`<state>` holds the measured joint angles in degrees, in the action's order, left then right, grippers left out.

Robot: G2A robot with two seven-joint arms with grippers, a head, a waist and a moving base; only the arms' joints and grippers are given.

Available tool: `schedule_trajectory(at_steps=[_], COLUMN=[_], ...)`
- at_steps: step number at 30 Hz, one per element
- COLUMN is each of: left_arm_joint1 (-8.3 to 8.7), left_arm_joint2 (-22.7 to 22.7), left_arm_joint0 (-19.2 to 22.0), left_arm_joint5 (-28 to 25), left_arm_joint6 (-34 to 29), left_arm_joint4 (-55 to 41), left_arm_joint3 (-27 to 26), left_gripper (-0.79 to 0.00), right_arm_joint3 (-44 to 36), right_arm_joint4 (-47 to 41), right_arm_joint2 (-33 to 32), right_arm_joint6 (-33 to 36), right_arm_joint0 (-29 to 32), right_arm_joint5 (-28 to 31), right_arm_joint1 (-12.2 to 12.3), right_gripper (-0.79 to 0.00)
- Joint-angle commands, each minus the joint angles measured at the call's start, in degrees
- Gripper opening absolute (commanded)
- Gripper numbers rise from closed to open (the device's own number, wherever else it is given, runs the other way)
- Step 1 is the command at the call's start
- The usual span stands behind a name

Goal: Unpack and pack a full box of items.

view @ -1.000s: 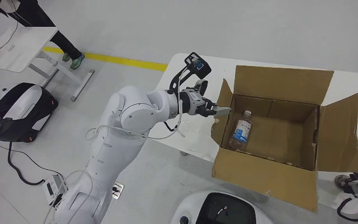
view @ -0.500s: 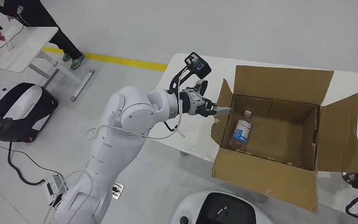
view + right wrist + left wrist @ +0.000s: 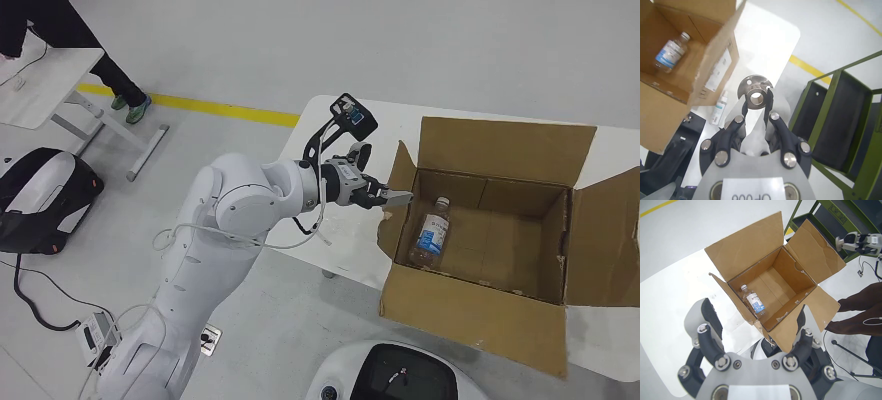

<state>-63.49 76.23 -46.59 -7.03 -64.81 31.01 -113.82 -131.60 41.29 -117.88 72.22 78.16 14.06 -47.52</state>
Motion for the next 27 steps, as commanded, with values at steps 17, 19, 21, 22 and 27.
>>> schedule_trajectory(at_steps=[17, 19, 21, 22, 27], left_arm_joint1=[0.74, 0.91, 1.03, 1.05, 1.05], left_arm_joint2=[4.8, 5.9, 6.8, 7.0, 7.0], left_arm_joint0=[-4.3, -5.3, -6.1, -6.2, -6.2], left_arm_joint5=[1.8, 3.0, 3.8, 3.9, 3.9], left_arm_joint6=[8.4, 9.5, 10.2, 10.3, 10.3], left_arm_joint4=[5.9, 7.5, 8.0, 8.0, 8.0], left_arm_joint3=[-2.9, -3.5, -4.1, -4.2, -4.2], left_gripper=[0.000, 0.000, 0.000, 0.000, 0.000], right_arm_joint3=[-3.0, -3.0, -3.0, -3.0, -3.0], right_arm_joint4=[-3.2, -2.4, -1.6, -1.1, 2.2], right_arm_joint2=[0.3, 2.9, 5.6, 7.0, 13.7], right_arm_joint6=[-9.4, -9.6, -10.0, -10.3, -10.9], right_arm_joint0=[3.9, 2.8, 1.3, 0.4, -4.3], right_arm_joint5=[8.6, 8.6, 8.5, 8.6, 8.0], right_arm_joint1=[0.6, 0.9, 1.1, 1.3, 1.7], right_gripper=[-0.785, -0.785, -0.785, -0.785, -0.785])
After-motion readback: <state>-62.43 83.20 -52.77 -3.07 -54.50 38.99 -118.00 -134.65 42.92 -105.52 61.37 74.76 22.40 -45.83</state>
